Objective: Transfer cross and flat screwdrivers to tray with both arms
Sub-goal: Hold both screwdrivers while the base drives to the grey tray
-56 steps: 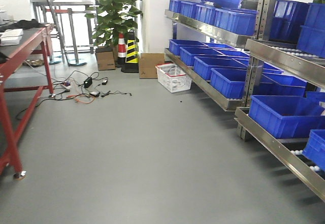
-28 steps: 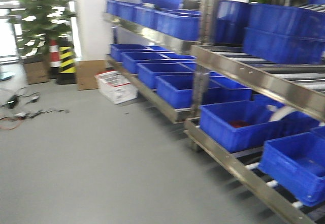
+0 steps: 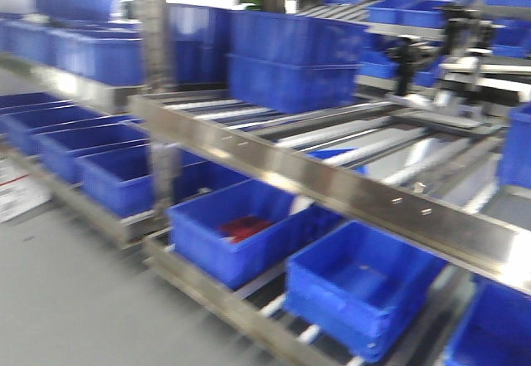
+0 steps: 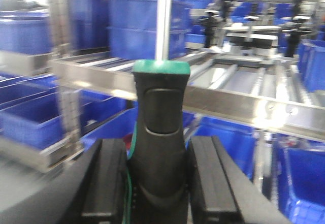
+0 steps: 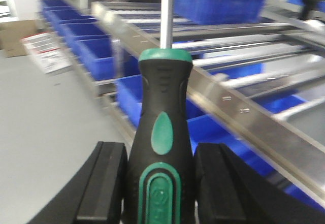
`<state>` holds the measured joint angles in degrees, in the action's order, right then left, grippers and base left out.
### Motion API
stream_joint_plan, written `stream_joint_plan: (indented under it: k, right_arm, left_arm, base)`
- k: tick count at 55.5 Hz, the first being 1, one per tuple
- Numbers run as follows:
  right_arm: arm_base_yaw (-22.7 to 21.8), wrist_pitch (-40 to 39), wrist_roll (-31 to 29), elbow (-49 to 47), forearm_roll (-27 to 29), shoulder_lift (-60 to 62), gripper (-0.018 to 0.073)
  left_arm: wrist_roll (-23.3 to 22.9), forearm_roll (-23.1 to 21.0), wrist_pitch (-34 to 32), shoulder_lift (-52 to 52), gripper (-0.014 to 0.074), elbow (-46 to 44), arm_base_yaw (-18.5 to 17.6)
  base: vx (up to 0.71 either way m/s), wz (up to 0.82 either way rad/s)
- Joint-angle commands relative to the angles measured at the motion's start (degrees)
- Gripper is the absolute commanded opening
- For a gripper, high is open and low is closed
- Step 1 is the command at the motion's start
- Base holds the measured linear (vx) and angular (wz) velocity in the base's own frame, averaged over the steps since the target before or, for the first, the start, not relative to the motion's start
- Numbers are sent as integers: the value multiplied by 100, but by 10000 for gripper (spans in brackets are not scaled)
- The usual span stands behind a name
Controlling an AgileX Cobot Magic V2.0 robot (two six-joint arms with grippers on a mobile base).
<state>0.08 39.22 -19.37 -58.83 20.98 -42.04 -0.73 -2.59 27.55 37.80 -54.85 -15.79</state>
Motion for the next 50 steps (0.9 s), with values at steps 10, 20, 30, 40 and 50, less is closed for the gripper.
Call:
stream_joint_plan:
  k: [10,20,30,40,50]
  right_arm:
    - [-22,-484,-37,-161,81,13,-8]
    - [-22,-484,-37,-161,81,13,-8]
    - [-22,-485,-37,-161,81,13,-8]
    - [-22,-492,-37,-161,81,13,-8]
    - [-22,-494,-37,-161,81,13,-8]
  left_arm:
    - [-63,-32,-545,12,3,-150,-26]
    - [-63,-32,-545,12,3,-150,-26]
    - [-63,-32,-545,12,3,-150,-26]
    - [-63,-32,-545,12,3,-150,-26]
    - [-63,-32,-545,12,3,-150,-26]
  base:
    - [46,-61]
    - [44,-61]
    - [39,-71]
    - [32,-79]
    - [26,-73]
